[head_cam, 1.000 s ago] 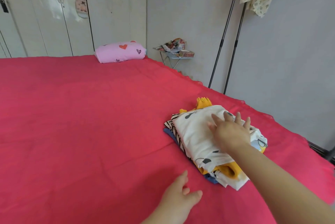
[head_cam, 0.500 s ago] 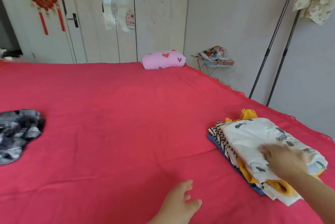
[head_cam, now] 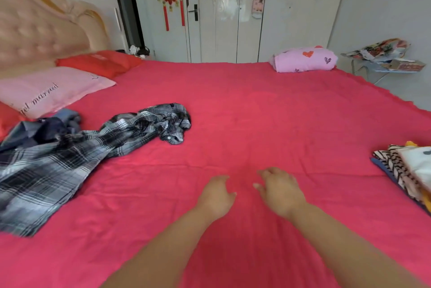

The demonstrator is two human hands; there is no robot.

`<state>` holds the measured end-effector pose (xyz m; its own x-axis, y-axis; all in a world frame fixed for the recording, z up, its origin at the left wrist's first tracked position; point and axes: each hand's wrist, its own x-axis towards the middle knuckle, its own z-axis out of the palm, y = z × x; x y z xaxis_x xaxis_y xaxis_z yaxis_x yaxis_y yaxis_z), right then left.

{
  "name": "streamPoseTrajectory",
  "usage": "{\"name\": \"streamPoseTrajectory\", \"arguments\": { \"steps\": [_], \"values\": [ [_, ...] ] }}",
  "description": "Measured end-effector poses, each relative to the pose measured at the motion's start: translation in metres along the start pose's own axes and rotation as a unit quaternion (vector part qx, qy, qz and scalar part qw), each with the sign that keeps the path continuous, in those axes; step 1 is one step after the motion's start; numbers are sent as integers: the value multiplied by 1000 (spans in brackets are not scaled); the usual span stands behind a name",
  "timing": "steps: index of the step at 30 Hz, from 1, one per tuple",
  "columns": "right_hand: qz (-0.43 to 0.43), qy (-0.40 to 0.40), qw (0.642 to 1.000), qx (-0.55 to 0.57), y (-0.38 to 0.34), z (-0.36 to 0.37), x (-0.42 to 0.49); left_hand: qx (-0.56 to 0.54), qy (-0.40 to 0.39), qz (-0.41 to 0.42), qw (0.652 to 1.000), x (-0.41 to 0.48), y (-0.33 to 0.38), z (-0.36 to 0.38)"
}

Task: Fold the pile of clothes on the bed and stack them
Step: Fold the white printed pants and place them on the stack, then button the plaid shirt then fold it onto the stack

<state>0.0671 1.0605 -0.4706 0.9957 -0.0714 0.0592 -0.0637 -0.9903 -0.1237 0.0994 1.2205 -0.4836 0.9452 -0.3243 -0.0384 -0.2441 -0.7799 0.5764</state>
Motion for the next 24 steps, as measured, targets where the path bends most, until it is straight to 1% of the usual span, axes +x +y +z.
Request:
{"name": "streamPoseTrajectory", "arguments": {
  "steps": [3, 7, 11, 15, 20, 24],
  "values": [
    [-40, -20, 999, 13, -66, -1, 1, 20, 14, -14, 1000, -20, -33, -28],
    [-88, -33, 995, 26, -134, 1, 2, 45, 44, -49, 997, -46, -81, -72],
    [-137, -40, 989, 26, -185, 8, 4, 96, 67, -96, 988, -66, -137, -113],
    [-183, -54, 981, 20, -218, 20, 7, 162, 93, -148, 971, -83, -198, -149],
    [-216, -65, 974, 15, -235, 37, 18, 231, 143, -237, 933, -91, -268, -194],
    [-229, -68, 971, 25, -243, 47, 29, 339, 137, -332, 869, -93, -313, -228]
  ]
}}
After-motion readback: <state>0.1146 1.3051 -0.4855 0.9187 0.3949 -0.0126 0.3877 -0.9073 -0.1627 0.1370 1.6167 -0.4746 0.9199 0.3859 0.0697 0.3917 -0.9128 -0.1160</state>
